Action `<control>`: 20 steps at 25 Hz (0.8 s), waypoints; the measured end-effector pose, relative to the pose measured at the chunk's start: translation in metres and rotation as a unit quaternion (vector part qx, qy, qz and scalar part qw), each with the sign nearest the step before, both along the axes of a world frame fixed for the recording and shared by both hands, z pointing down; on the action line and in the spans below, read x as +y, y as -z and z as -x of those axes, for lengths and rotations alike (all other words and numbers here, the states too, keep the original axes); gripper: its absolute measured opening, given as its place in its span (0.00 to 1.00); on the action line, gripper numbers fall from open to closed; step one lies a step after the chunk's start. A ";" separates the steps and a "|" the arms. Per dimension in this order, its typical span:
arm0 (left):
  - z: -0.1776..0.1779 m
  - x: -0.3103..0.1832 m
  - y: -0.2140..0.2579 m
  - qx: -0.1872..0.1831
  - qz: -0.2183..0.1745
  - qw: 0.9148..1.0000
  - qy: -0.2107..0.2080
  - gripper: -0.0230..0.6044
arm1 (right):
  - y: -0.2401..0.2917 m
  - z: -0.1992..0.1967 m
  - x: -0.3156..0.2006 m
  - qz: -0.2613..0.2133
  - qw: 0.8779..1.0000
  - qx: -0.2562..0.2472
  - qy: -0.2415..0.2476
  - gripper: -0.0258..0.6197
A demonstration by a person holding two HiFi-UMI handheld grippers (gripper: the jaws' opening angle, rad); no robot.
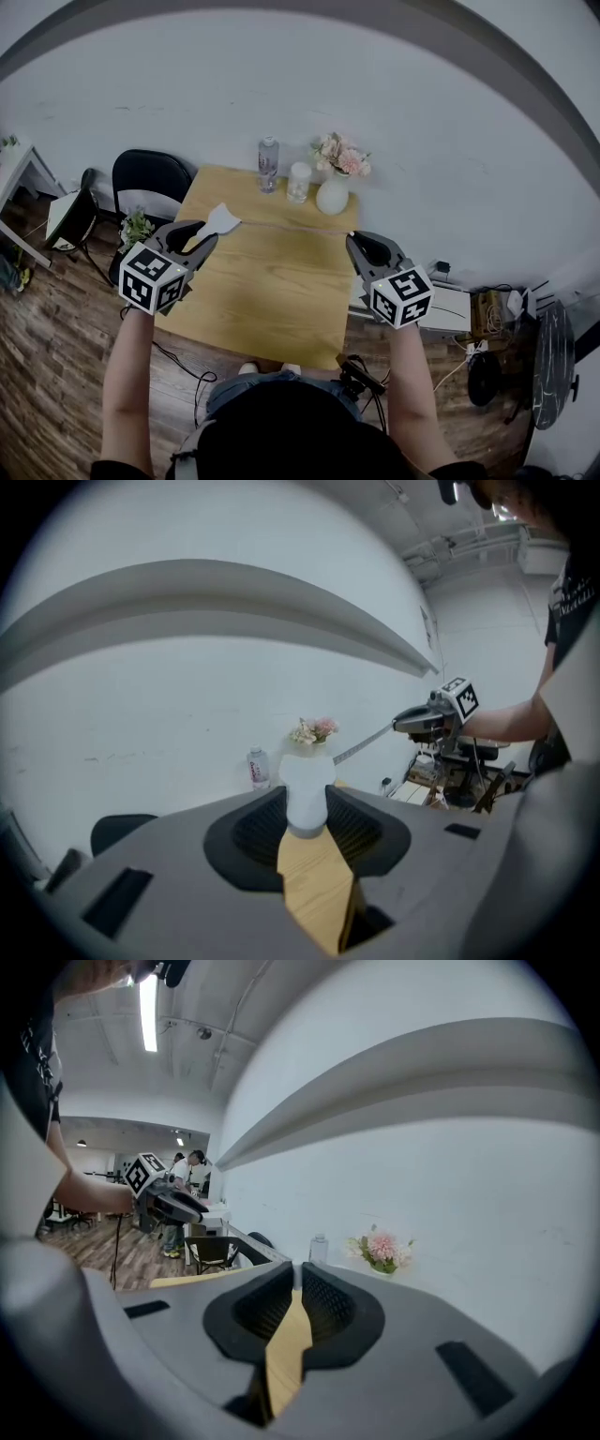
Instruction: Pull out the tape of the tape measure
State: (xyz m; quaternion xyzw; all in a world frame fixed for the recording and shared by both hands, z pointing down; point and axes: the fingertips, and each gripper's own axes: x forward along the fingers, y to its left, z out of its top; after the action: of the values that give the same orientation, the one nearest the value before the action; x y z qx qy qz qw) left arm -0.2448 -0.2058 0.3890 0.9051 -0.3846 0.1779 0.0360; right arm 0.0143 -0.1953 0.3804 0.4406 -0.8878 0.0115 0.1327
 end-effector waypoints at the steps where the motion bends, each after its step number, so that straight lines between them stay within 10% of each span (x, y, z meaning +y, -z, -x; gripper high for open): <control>1: 0.002 0.000 0.001 0.008 0.001 1.000 0.001 0.25 | 0.000 -0.003 0.001 0.001 1.000 -0.004 -0.002 0.11; 20: -0.014 0.005 -0.010 -0.003 0.015 1.000 -0.026 0.25 | -0.007 0.019 0.008 0.012 1.000 -0.002 0.010 0.11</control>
State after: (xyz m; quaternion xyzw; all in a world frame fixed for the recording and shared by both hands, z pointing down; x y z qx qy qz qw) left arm -0.2311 -0.2008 0.3994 0.9138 -0.3580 0.1872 0.0434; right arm -0.0047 -0.1871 0.3871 0.4302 -0.8921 0.0214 0.1364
